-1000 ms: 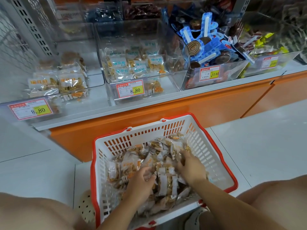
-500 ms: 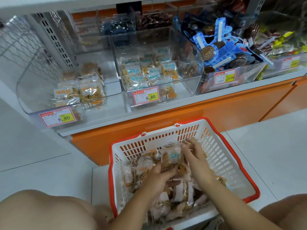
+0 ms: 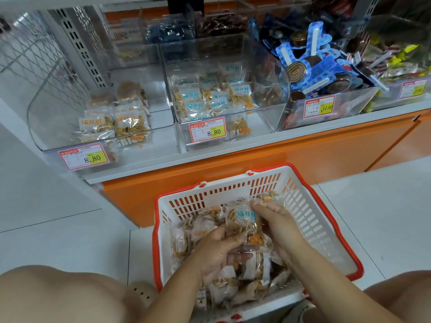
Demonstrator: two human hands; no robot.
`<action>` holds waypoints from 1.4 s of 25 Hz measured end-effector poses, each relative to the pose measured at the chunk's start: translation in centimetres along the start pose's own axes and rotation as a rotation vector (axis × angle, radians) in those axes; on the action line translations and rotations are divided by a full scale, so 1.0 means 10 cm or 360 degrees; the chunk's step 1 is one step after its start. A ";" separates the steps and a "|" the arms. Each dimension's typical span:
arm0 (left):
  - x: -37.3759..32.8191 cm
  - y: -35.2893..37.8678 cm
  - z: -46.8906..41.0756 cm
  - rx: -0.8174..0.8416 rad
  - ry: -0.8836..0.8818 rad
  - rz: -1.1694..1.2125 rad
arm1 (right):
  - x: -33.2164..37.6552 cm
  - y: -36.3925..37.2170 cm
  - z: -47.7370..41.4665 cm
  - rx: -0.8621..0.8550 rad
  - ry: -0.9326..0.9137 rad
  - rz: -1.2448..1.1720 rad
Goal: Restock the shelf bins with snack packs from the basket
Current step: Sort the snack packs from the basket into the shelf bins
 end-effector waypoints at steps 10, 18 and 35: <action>-1.50 0.12 0.27 -0.0388 0.0723 -0.0856 | 1.41 0.41 0.16 0.0266 -0.0627 0.0380; -3.02 -0.50 0.54 -0.1229 0.0963 -0.2051 | 3.26 0.77 -0.53 -0.0619 -0.1228 0.2374; -3.00 -0.65 0.30 -0.0882 0.0950 -0.1863 | 2.91 0.75 -1.48 -0.0463 -0.0547 0.2192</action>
Point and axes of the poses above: each hand's wrist, its own z-axis away from the middle knuckle, its own y-axis out of the palm, x = y × z, the point moved 7 cm from there along -z, towards the middle knuckle, and after that the axes turned 3 degrees about x, right-handed, at the moved point
